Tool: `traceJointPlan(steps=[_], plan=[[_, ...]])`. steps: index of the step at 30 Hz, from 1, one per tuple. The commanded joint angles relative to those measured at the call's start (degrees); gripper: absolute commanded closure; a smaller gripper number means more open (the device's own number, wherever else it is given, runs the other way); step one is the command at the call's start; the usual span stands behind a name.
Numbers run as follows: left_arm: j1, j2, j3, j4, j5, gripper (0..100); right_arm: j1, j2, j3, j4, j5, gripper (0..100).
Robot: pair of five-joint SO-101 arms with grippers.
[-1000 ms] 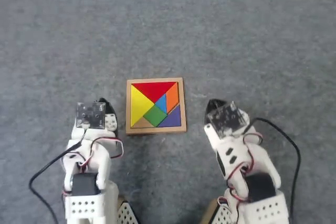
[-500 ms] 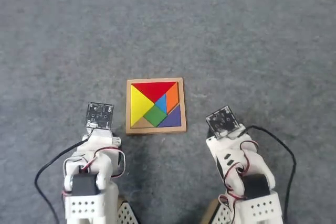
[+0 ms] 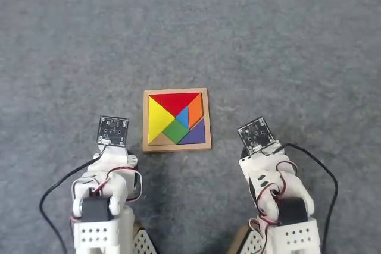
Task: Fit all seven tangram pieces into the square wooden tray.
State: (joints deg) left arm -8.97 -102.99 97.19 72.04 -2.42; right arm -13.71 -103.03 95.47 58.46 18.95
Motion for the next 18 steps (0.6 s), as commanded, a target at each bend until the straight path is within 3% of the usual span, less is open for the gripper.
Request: traceJointPlan(steps=[1, 18], plan=[[-0.4, -1.1, -0.7, 0.2, -0.3, 98, 0.7, -0.8, 0.9, 0.1, 0.5, 98.6], [-0.4, -1.1, -0.7, 0.2, -0.3, 98, -0.8, -0.6, 1.0, 0.0, 0.5, 98.7]])
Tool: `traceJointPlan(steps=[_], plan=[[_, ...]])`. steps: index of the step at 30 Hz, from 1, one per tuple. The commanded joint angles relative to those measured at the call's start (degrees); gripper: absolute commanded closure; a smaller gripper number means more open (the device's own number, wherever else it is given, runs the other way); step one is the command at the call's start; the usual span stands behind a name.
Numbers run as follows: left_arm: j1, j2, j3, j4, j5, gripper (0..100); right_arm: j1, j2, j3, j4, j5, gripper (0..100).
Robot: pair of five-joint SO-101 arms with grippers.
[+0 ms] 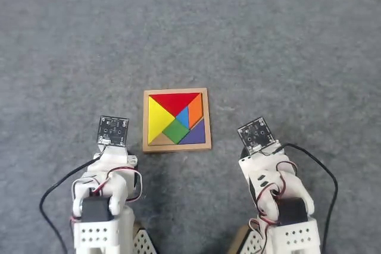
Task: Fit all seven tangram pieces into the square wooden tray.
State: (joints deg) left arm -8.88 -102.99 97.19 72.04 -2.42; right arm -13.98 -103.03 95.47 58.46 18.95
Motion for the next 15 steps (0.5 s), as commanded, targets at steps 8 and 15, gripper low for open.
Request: traceJointPlan(steps=[8, 15], plan=[[-0.4, -1.1, -0.7, 0.2, -0.3, 98, -0.7, -0.2, 1.0, 2.5, 0.5, 98.7], [-0.4, -1.1, -0.7, 0.2, -0.3, 98, -0.7, -0.1, 1.0, 16.1, 0.4, 98.7]])
